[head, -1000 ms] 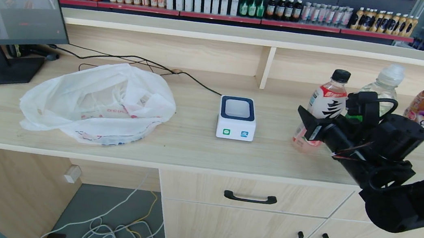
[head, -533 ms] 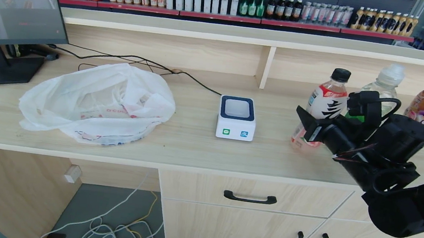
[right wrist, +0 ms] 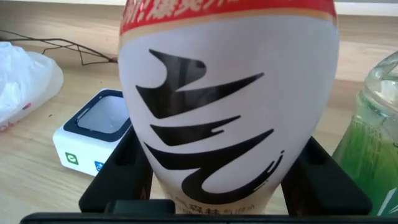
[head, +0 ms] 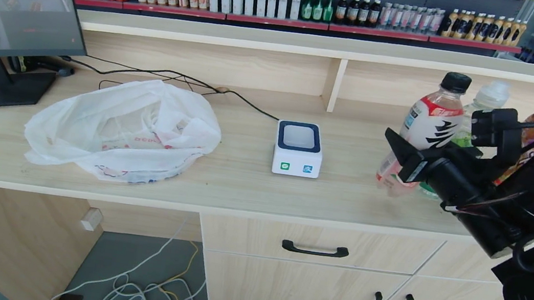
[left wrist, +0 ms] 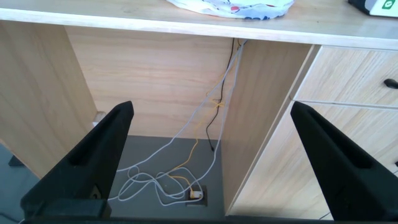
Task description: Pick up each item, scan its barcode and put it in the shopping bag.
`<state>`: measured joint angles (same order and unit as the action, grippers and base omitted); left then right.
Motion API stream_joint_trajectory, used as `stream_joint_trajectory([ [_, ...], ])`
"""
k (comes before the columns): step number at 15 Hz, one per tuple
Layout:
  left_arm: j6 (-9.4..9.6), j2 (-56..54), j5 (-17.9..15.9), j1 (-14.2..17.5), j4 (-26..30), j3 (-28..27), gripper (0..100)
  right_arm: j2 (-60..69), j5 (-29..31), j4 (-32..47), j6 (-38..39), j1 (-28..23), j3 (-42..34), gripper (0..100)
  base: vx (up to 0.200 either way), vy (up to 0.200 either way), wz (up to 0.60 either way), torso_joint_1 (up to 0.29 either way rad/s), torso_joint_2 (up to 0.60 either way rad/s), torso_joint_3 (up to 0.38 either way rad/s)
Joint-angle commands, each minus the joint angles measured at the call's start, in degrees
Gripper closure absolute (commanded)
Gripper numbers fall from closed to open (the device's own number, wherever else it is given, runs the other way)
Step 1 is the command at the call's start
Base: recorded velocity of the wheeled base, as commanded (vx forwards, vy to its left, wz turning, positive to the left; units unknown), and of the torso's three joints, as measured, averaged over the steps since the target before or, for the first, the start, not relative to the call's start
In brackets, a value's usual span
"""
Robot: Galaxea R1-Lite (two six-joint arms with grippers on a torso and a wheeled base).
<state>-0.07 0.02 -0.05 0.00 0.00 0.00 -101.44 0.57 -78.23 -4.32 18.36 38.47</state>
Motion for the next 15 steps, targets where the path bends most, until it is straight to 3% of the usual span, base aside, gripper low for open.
stream_joint_trajectory([
  [1,-0.01,0.0,0.0,0.0,0.0,0.0,0,6.4,-0.2,-0.1,0.0,0.3,-3.1,100,0.000,0.000,0.00,0.000,0.00,0.000],
  [15,-0.01,0.0,0.0,0.0,0.0,0.0,0,19.3,-3.3,-0.5,0.2,2.4,-15.1,100,0.000,0.000,0.00,0.000,0.00,0.000],
])
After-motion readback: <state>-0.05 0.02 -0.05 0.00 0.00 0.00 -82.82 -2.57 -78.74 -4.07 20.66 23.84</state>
